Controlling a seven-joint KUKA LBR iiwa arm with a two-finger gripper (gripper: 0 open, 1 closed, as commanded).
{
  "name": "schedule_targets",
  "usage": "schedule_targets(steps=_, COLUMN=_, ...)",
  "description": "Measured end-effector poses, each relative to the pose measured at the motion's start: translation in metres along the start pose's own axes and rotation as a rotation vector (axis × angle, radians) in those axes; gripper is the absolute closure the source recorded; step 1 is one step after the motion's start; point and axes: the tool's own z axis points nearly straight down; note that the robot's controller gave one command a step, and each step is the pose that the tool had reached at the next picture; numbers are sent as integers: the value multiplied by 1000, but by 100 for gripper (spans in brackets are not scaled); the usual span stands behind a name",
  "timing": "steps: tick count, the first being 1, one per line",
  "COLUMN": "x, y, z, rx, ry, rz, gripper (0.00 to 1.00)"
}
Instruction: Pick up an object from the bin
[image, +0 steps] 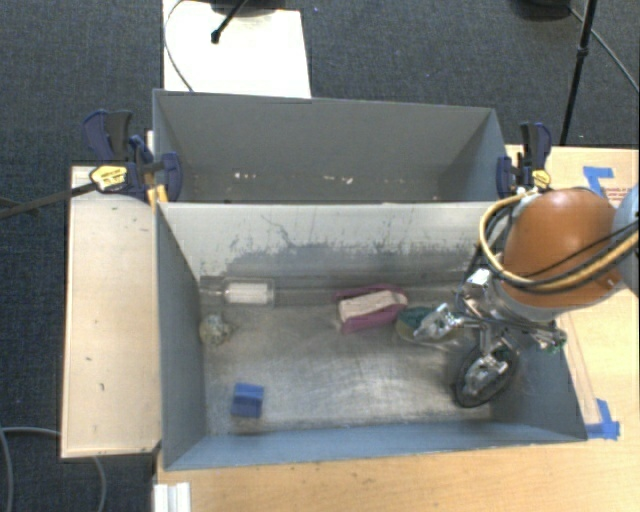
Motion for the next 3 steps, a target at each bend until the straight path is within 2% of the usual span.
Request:
schedule_targets(steps=1, x=-6, y=-28, z=7, rx=-7, ry=-9, rz=-193, gripper=0)
schedule_targets(steps=2, x=27, y=35, z=35, rx=7, ry=1, rz=-449, gripper=0)
schedule_targets(steps=3, x=28, y=34, z=35, rx=6, ry=3, rz=-441, gripper=100)
